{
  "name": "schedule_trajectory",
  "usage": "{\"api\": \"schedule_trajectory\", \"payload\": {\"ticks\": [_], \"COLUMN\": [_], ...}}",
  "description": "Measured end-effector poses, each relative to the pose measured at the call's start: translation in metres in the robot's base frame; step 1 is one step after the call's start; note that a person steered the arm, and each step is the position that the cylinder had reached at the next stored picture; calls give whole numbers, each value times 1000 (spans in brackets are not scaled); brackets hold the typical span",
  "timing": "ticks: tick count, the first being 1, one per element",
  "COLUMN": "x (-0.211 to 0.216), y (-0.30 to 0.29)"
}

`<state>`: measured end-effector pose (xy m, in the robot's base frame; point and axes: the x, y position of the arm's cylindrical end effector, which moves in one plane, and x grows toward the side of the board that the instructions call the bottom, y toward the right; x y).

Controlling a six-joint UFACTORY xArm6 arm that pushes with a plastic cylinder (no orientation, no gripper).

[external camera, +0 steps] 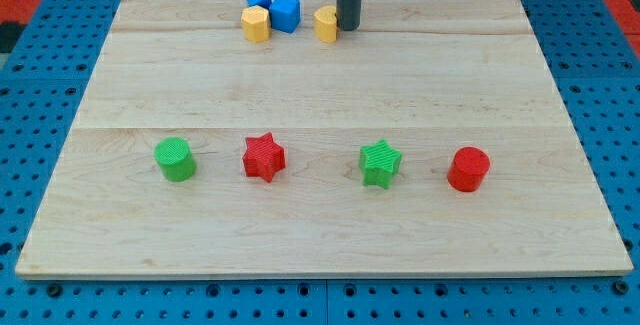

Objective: Slide the yellow heart closer to blue cube

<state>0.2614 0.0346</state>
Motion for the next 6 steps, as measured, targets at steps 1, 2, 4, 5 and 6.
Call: {"api": "schedule_trajectory", "payload": {"ticks": [1,2,4,5,6], "x": [-13,-22,-16,-6,-7], "y": [10,11,-33,-49,-30]}}
